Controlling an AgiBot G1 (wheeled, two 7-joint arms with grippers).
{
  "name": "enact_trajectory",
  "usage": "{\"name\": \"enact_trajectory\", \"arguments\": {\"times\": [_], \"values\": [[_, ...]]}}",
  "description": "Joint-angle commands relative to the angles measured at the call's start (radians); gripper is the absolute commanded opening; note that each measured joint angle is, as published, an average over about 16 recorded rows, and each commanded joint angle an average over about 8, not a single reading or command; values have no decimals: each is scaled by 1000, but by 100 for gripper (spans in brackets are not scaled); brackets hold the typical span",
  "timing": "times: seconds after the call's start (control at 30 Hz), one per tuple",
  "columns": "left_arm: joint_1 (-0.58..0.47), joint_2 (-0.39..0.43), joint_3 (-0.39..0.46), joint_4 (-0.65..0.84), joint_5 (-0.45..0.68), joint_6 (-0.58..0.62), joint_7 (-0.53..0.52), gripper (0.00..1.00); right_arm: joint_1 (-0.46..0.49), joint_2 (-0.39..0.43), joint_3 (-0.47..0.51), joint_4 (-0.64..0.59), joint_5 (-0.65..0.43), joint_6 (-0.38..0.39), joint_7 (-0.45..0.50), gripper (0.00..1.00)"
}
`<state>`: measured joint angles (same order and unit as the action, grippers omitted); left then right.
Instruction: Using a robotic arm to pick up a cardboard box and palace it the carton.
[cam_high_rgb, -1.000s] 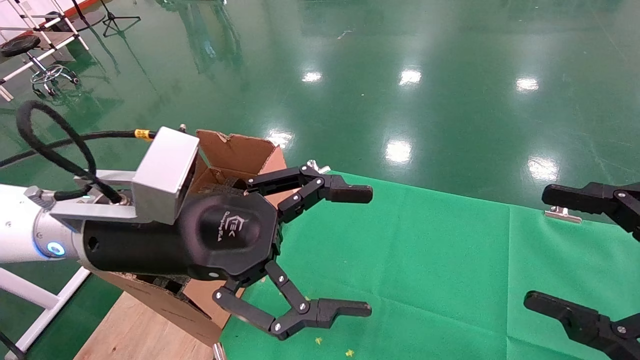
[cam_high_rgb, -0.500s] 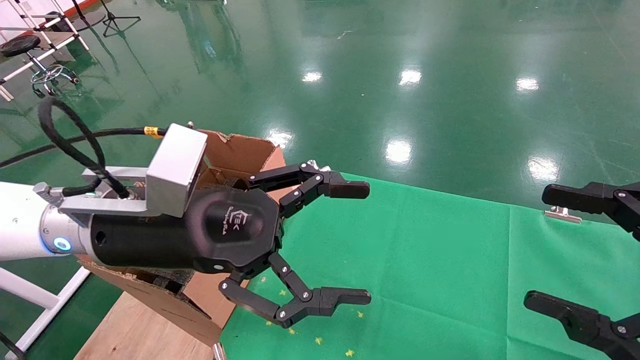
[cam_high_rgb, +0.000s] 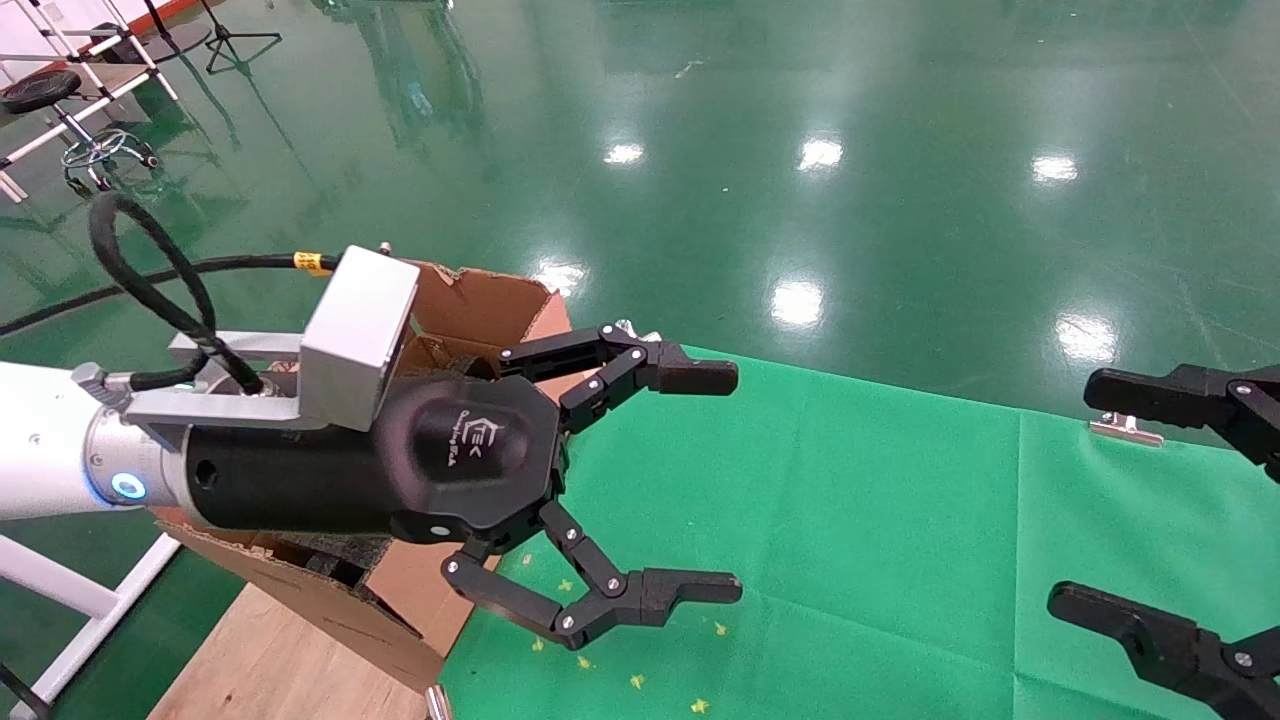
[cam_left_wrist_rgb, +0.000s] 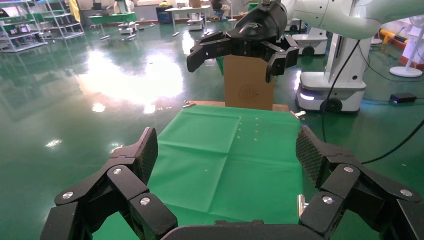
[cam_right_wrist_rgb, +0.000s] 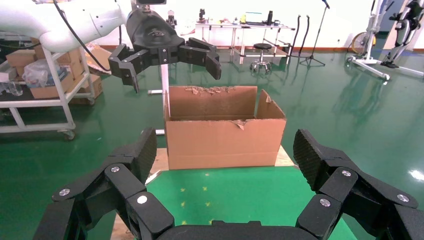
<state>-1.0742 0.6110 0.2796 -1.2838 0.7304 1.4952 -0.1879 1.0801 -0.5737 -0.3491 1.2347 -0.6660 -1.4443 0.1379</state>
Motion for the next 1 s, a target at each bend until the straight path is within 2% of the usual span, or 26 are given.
{"name": "enact_trajectory", "arguments": {"times": [0.03, 1.0], "values": [[0, 0, 0, 0, 1, 0, 0, 100, 0, 0, 0, 0, 0, 0, 0, 100], [-2, 0, 2, 3, 3, -2, -1, 100, 0, 0, 0, 0, 0, 0, 0, 100]]}}
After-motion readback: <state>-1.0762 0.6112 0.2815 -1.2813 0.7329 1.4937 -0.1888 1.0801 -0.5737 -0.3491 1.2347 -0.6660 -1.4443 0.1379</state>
